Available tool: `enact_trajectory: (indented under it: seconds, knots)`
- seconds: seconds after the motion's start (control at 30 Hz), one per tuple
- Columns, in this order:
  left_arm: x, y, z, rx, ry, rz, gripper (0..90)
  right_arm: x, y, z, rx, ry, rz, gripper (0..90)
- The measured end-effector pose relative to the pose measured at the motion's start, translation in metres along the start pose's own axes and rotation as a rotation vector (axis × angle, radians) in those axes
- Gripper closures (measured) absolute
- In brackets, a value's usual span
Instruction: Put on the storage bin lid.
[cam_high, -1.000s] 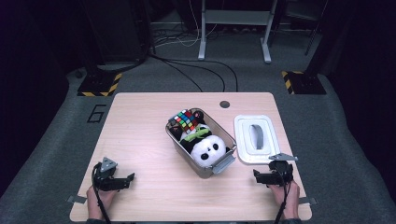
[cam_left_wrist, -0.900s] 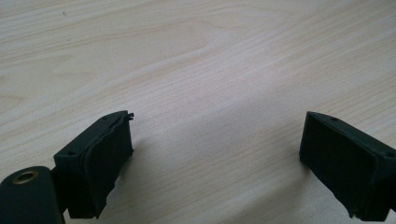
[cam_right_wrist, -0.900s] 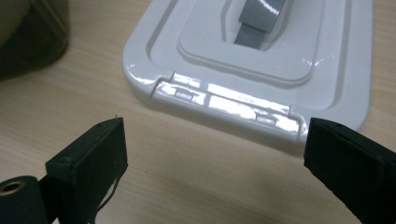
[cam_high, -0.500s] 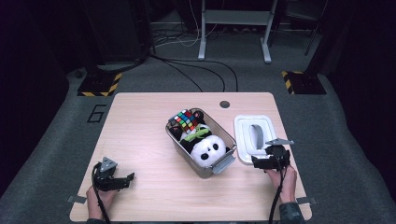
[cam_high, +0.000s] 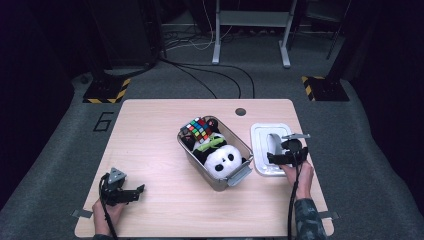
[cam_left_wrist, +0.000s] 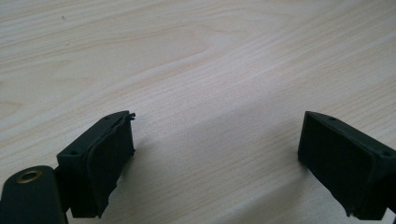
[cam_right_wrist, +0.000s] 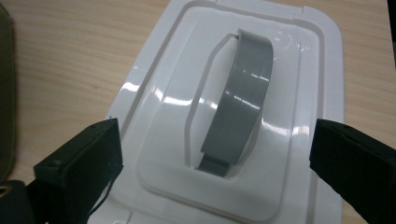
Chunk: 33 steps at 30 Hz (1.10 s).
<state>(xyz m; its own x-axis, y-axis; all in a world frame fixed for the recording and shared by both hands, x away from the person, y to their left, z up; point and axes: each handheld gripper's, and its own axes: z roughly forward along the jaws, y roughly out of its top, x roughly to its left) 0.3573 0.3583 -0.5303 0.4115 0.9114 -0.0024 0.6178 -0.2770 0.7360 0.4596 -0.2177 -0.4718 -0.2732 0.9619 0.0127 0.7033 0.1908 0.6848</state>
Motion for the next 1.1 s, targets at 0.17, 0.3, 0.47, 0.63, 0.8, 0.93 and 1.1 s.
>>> enact_trajectory:
  seconds: [0.17, 0.3, 0.47, 0.63, 0.8, 0.93, 1.1]
  knots:
    - [0.0, 0.0, 0.001, -0.007, 0.003, -0.001, 10.2, -0.006, 0.016, 0.011, -0.003, -0.004, 0.016, 1.2]
    - [0.0, 0.0, 0.0, 0.0, -0.001, 0.001, 10.2, -0.009, 0.025, 0.02, -0.001, 0.002, 0.033, 9.2]
    - [0.0, 0.0, 0.0, 0.001, 0.0, 0.003, 10.3, -0.012, 0.028, 0.033, 0.012, -0.011, 0.047, 21.9]
    - [0.0, 0.0, 0.0, 0.001, -0.002, 0.003, 10.3, -0.018, 0.028, 0.043, 0.031, -0.021, 0.09, 39.7]
    - [0.0, 0.0, 0.0, 0.001, -0.001, 0.003, 10.3, -0.022, 0.024, 0.049, 0.04, -0.016, 0.113, 60.8]
    - [0.0, 0.0, 0.0, 0.002, -0.002, 0.004, 10.3, -0.021, 0.024, 0.047, 0.02, -0.036, 0.101, 66.4]
    - [0.0, 0.0, 0.0, 0.0, -0.002, 0.003, 10.4, -0.018, 0.026, 0.041, 0.008, -0.048, 0.073, 66.5]
